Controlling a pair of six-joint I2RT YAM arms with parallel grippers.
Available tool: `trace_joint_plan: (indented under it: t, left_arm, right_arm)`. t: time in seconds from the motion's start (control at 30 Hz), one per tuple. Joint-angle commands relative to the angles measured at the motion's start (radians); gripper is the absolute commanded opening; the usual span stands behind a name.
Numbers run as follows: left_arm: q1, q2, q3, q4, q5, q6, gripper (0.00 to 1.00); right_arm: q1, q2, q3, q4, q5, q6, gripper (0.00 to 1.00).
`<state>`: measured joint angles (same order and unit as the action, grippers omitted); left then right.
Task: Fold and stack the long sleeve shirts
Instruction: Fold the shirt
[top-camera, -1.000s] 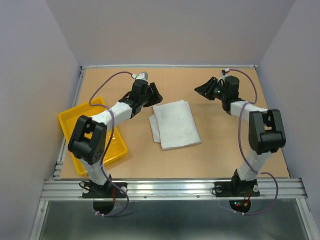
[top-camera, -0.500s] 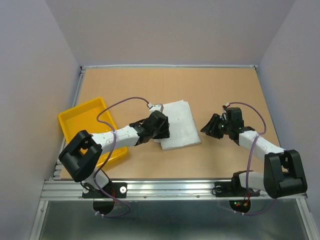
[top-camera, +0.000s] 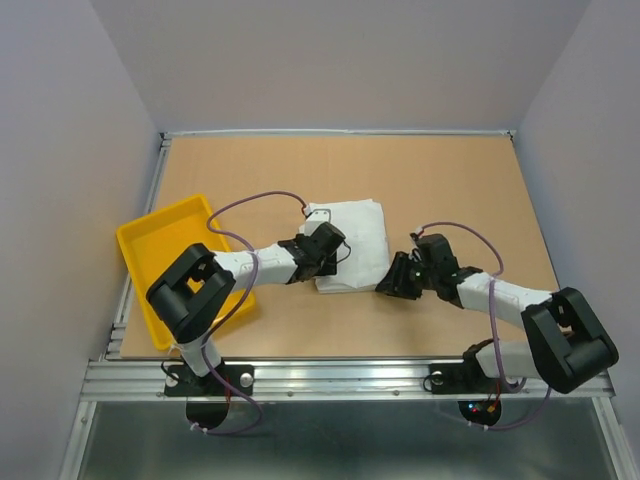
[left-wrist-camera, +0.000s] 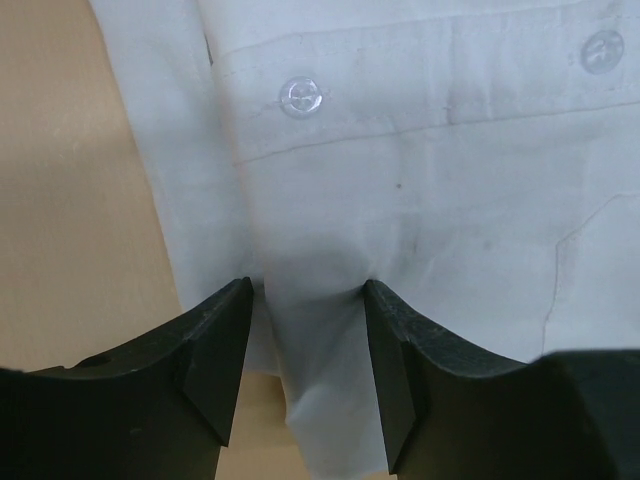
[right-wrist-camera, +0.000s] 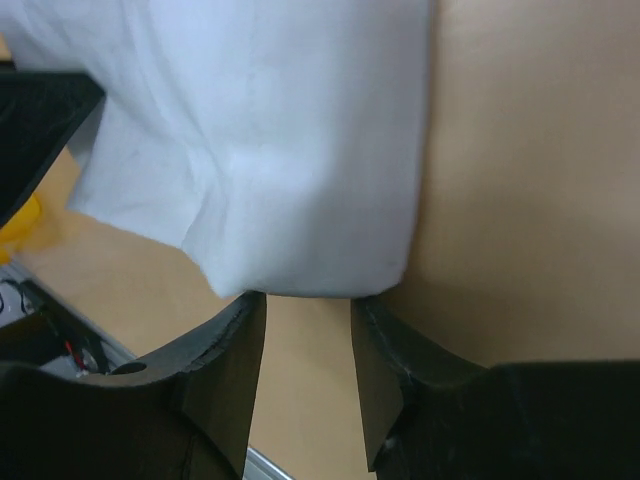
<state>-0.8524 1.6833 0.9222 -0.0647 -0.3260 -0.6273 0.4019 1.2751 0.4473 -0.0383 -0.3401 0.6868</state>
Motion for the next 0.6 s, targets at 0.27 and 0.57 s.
trace_joint_plan:
  t: [0.27, 0.57]
  left_arm:
    - [0.164, 0.125, 0.251, -0.078, -0.108, 0.110, 0.64]
    - [0.182, -0.095, 0.134, -0.072, -0.030, 0.020, 0.83]
  right_arm:
    - [0.463, 0.208, 0.160, 0.150, 0.138, 0.157, 0.44]
    - [0.465, 0.063, 0.284, -0.113, 0.444, -0.099, 0.47]
